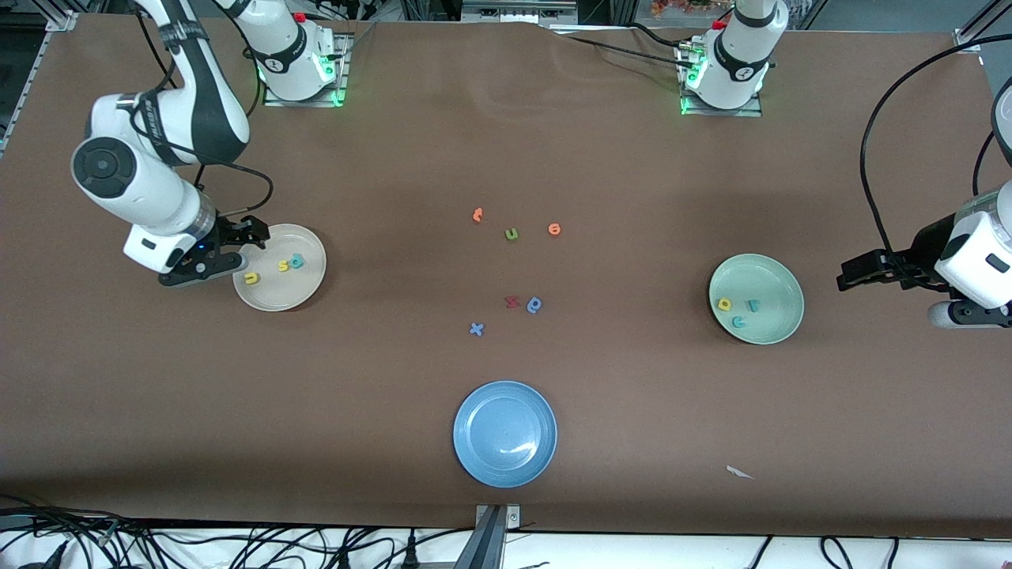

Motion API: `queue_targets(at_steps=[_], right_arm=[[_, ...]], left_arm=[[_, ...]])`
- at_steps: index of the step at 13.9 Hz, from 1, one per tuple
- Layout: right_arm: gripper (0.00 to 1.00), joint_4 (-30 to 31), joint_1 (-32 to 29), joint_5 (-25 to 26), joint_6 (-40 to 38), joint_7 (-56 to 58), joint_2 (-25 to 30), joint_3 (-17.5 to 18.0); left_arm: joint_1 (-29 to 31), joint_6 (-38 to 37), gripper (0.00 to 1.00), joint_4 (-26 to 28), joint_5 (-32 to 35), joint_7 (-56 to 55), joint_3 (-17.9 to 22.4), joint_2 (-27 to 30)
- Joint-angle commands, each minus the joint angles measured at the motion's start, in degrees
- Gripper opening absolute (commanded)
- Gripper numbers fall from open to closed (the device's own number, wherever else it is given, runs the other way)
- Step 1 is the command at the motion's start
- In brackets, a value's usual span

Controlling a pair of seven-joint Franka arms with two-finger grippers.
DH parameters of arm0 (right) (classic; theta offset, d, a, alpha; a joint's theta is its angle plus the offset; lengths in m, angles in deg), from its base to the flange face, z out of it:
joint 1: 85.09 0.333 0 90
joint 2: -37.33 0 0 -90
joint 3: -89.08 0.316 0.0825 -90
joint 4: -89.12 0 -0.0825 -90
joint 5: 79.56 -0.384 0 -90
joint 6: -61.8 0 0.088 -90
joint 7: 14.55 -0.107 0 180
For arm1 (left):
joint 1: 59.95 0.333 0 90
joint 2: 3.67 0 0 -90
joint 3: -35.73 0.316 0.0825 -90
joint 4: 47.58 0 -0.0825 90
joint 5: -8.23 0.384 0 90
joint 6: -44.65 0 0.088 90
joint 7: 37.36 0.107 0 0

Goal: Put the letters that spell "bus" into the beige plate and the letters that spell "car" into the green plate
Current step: 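Carry the yellow s over the white plate and open the right gripper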

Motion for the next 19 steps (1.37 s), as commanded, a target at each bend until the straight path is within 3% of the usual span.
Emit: queue_targets(at_steps=[1,3,7,19], right_arm=[[1.00,-3.77,-0.04,-0.93,-4.42,-1.13,1.83,1.08],[1.00,-5.07,0.05,-0.93,-6.34,-1.48,3.06,1.17],[1.00,-16.14,3.65,-0.84,-15.48,-1.66,-0.26,0.82],[1.00,-19.67,1.81,-1.02,-17.87,-1.66,-1.68,0.38]], left_arm=[[0.27,0.32,1.00,0.73,1.43,-0.20,-0.38,0.50],[0.36,0.15,1.00,0.73,1.43,-0.20,-0.38,0.50],[0.36,0.06,1.00,0.82,1.52,-0.20,-0.38,0.50],[0.27,-0.21,1.00,1.43,1.52,-0.11,-0.38,0.58]])
